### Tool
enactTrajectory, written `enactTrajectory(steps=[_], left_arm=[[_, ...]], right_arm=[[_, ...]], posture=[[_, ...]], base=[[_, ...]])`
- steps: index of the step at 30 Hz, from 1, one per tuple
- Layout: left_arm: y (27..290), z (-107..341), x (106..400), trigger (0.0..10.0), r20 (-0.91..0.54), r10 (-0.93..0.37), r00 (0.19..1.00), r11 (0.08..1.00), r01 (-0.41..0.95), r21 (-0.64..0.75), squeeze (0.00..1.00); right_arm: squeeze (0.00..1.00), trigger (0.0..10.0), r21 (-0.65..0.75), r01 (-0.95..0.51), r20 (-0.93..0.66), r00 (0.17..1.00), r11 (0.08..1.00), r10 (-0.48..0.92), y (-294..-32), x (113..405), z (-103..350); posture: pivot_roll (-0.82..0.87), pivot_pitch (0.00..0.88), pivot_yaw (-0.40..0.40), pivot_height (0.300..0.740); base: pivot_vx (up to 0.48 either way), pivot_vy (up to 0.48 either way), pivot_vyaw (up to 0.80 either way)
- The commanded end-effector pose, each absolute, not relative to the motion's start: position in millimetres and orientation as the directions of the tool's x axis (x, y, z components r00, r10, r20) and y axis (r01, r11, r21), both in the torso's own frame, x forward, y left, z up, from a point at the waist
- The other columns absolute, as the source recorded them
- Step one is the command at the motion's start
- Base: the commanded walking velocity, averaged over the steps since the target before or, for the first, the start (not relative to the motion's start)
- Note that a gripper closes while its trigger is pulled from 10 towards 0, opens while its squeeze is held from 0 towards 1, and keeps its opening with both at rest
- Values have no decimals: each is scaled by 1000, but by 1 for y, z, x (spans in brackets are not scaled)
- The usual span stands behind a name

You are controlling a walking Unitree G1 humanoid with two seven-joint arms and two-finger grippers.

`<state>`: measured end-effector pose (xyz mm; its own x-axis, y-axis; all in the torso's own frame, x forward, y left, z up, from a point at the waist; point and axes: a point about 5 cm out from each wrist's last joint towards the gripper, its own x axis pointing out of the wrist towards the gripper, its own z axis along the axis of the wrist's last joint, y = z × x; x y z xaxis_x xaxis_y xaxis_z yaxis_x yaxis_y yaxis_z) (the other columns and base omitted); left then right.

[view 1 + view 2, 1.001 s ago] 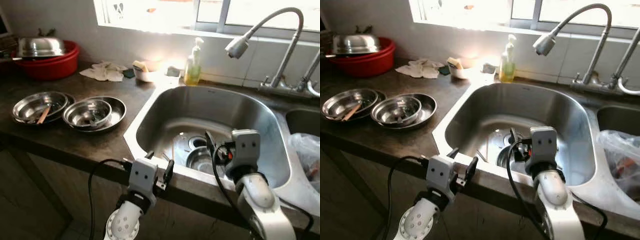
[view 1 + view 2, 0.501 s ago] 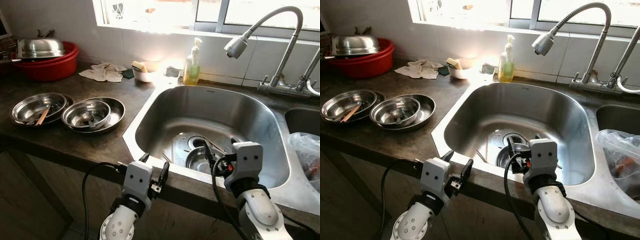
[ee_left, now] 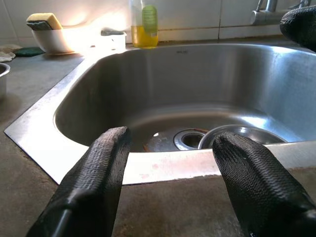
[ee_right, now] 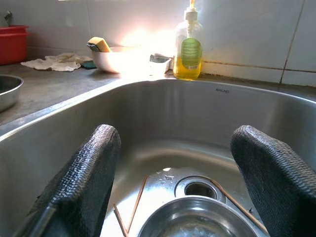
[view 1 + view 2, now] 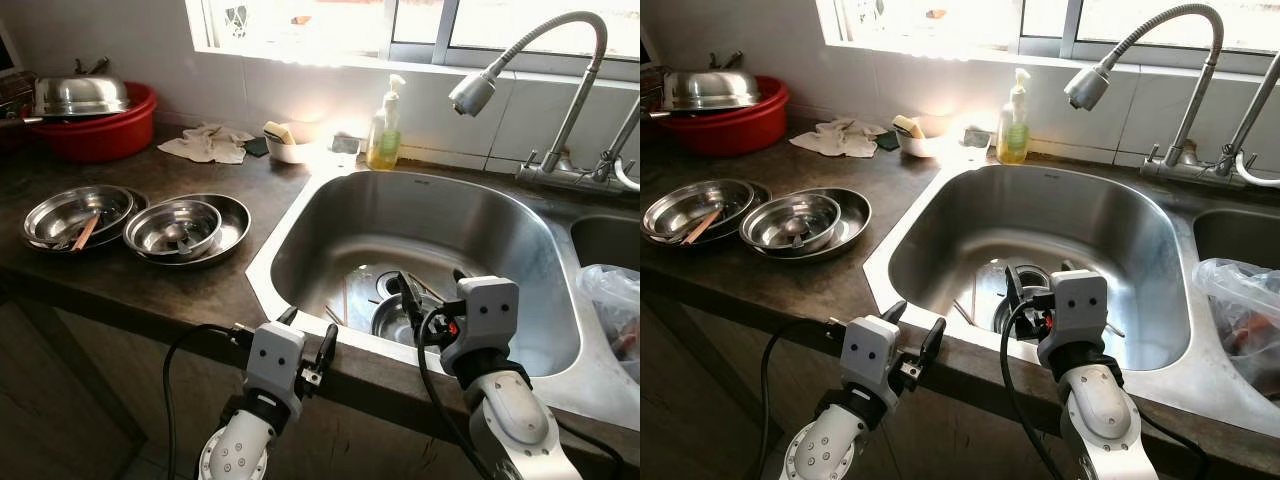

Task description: Kitchen organization

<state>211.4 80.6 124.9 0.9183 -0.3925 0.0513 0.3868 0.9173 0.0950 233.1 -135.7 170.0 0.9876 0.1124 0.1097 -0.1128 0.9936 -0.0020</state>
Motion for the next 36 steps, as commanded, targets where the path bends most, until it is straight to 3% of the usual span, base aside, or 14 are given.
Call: enactTrajectory(steps=[1, 30, 36], left_arm=[[81, 127, 210, 10000, 56, -394, 918, 916, 386, 108, 0], [80, 126, 211, 10000, 51, -392, 918, 916, 386, 109, 0], [80, 126, 211, 10000, 51, -391, 919, 917, 384, 108, 0]], right_arm=[[0, 10000, 9, -110, 118, 987, 994, 108, -135, 234, 173], [0, 10000, -11, -129, 104, 986, 992, 129, -130, 236, 171], [0, 10000, -16, -127, 101, 987, 992, 128, -131, 237, 170]], posture=[[105, 0, -31, 740], [107, 0, -38, 740], [109, 0, -39, 740]], base=[[-285, 0, 0], [-280, 0, 0], [0, 0, 780]])
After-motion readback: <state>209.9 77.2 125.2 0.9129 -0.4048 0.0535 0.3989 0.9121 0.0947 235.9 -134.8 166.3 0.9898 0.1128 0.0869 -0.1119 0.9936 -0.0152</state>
